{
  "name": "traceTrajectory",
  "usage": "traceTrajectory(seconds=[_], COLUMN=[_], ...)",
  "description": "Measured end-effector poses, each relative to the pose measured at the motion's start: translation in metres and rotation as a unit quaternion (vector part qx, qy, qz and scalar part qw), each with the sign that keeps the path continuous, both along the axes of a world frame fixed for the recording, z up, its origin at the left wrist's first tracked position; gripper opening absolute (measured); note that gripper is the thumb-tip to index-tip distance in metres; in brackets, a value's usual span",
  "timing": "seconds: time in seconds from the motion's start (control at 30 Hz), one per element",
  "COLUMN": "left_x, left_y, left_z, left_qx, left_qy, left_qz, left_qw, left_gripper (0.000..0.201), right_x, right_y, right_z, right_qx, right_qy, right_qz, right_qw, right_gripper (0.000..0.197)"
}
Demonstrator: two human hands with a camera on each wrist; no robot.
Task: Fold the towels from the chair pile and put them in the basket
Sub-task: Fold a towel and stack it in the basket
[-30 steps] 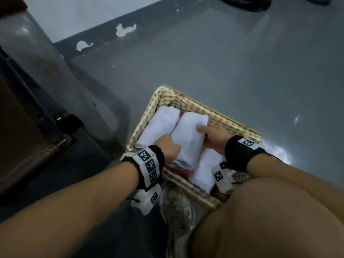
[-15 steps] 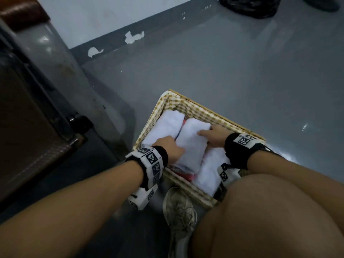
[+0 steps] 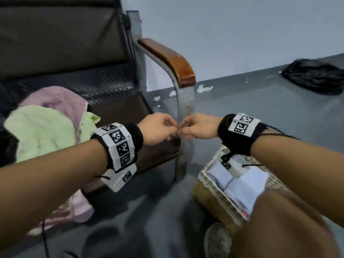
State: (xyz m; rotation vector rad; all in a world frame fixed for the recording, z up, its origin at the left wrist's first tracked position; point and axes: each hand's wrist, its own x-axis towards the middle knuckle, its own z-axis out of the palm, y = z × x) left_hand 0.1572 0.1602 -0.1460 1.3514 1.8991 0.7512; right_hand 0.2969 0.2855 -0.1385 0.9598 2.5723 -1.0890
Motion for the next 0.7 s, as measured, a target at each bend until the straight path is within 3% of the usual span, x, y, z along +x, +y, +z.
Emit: traceTrajectory(seconds=[0.17, 0.3, 0.47, 0.53, 0.6, 0.7], left_x=[-0.080, -0.129, -0.167, -0.178, -0.190, -0.203], left_y=[-0.097, -0.161, -0.202, -0.211, -0.216, -0.218], left_z=[0.020, 0.000, -0.049, -0.063, -0.067, -0.061], left_qx=[0.026, -0.028, -0.198, -0.253, -0.262, -0.182], left_qy=[0.071, 0.118, 0.211, 0.217, 0.187, 0.169], left_qz=[0.120, 0.206, 0.268, 0.291, 0.295, 0.338], left_qw=[0.990, 0.971, 0.919, 0.897, 0.900, 0.908], left_gripper=[0.011, 0.014, 0.069, 0.080, 0.071, 0.032], right_x=[-0.121, -0.183, -0.219, -0.229, -0.238, -0.252], right_y=[-0.085, -0.135, -0.160, -0.160, -0.157, -0.156], right_z=[0.017, 0.003, -0.041, -0.054, -0.060, -0.062], right_qx=[-0.010, -0.010, 0.007, 0.022, 0.024, 0.019], right_qy=[0.029, 0.048, 0.022, 0.002, -0.002, 0.002], right_qz=[0.117, 0.176, 0.224, 0.241, 0.238, 0.226], right_qw=[0.993, 0.983, 0.974, 0.970, 0.971, 0.974], right_gripper=[0.014, 0.021, 0.038, 0.038, 0.036, 0.030])
